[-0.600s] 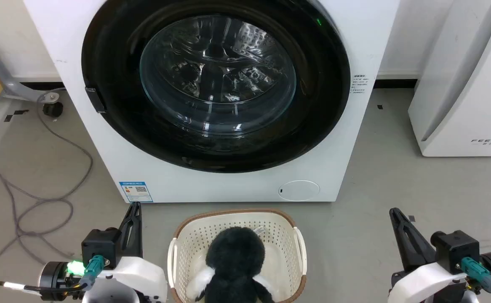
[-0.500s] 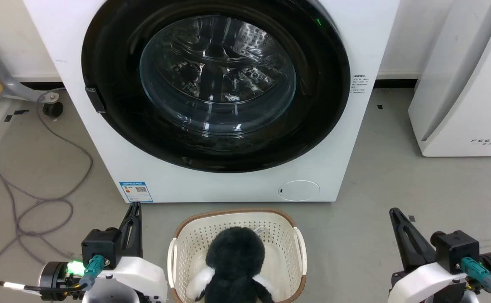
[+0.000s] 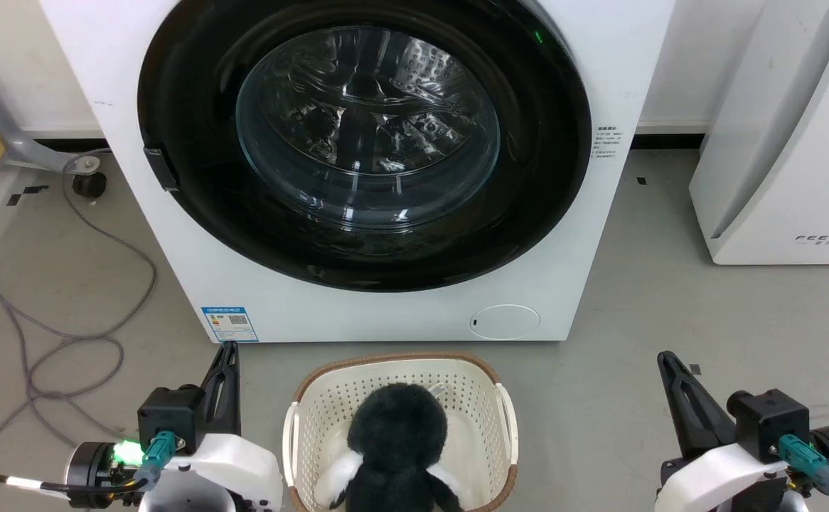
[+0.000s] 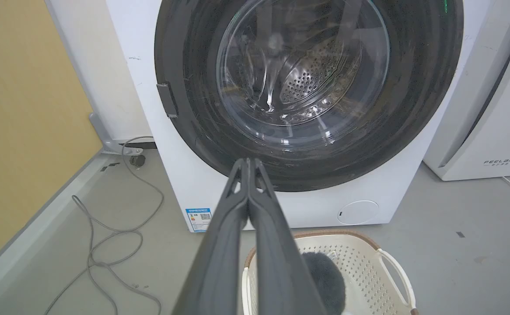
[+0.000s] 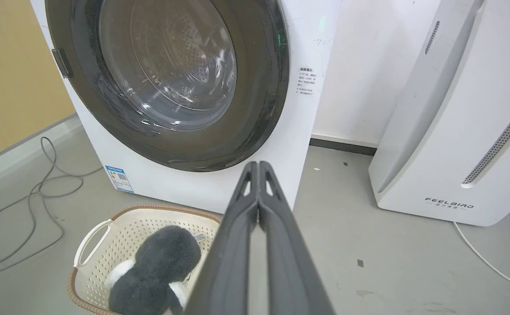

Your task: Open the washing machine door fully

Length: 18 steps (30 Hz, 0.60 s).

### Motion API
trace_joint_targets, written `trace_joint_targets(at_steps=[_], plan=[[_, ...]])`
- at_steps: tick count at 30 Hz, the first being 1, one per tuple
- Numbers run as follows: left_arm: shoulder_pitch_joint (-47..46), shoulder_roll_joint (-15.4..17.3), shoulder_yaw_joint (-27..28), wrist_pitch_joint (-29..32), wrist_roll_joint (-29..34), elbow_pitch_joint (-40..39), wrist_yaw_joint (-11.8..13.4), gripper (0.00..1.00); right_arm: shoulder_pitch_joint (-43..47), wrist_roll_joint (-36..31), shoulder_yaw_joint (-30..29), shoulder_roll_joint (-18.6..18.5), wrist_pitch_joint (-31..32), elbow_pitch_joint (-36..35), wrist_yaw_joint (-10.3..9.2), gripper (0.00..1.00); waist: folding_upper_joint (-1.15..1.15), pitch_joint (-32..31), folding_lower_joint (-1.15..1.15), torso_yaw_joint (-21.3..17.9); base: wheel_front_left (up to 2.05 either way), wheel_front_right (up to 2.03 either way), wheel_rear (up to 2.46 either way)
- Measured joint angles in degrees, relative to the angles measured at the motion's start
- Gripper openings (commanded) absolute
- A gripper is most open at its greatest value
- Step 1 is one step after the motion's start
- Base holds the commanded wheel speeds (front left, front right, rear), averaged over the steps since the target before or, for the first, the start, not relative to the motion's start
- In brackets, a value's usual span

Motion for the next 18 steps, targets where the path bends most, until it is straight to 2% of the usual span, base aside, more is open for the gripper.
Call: trace_joint_targets(at_steps=[14, 15, 18], plan=[[0.0, 0.0, 0.0, 0.0, 0.0, 0.0, 0.0, 0.00, 0.0, 0.0, 0.0, 0.0, 0.0, 0.0, 0.00, 0.00, 0.00, 0.0, 0.00, 0.0, 0.00, 0.00, 0.00], [0.0, 0.0, 0.0, 0.0, 0.0, 0.0, 0.0, 1.00, 0.0, 0.0, 0.0, 0.0, 0.0, 0.0, 0.00, 1.00, 0.00, 0.0, 0.00, 0.0, 0.00, 0.00, 0.00], [0.0, 0.0, 0.1, 0.0, 0.0, 0.0, 0.0, 1.00, 0.0, 0.0, 0.0, 0.0, 0.0, 0.0, 0.00, 1.00, 0.00, 0.0, 0.00, 0.0, 0.00, 0.00, 0.00]])
